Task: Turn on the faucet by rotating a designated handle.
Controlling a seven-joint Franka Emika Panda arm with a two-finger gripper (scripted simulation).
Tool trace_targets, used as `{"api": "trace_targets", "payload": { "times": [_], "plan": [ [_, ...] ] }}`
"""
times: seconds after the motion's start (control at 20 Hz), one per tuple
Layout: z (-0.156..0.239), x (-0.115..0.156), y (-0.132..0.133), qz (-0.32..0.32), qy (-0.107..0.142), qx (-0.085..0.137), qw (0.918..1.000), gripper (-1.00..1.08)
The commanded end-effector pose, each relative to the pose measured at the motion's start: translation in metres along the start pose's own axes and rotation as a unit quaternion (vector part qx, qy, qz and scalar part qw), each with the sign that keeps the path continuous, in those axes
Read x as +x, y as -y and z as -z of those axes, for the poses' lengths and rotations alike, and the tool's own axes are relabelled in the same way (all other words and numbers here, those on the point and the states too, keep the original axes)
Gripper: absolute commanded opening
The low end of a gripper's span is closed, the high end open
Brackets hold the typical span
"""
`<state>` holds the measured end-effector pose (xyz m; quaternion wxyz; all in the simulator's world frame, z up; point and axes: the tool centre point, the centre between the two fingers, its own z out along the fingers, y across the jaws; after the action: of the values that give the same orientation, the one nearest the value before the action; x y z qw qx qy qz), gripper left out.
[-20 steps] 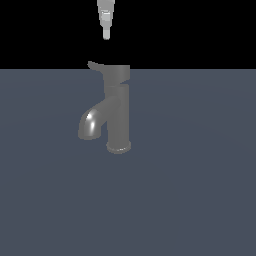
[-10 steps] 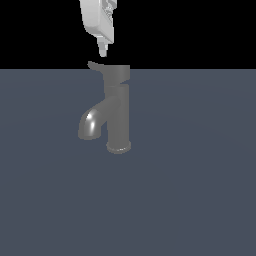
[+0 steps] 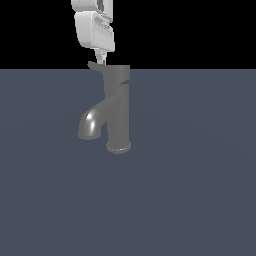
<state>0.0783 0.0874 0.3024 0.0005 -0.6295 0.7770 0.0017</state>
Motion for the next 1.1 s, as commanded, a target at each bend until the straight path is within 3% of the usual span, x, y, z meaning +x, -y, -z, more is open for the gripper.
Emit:
{"api": "trace_targets", "payload": {
  "times": [0.0,0.4,1.05],
  "plan": [
    [-0.003,-0.002,0.002,-0.009,-0.001,0.001,1.0,-1.0],
    [-0.005,-0.003,0.003,-0.013,-0.002,0.001,0.9999,-1.0],
    [-0.005,-0.015,-0.036,-0.014,-0.001,0.001,0.9999,-1.0]
  ]
}}
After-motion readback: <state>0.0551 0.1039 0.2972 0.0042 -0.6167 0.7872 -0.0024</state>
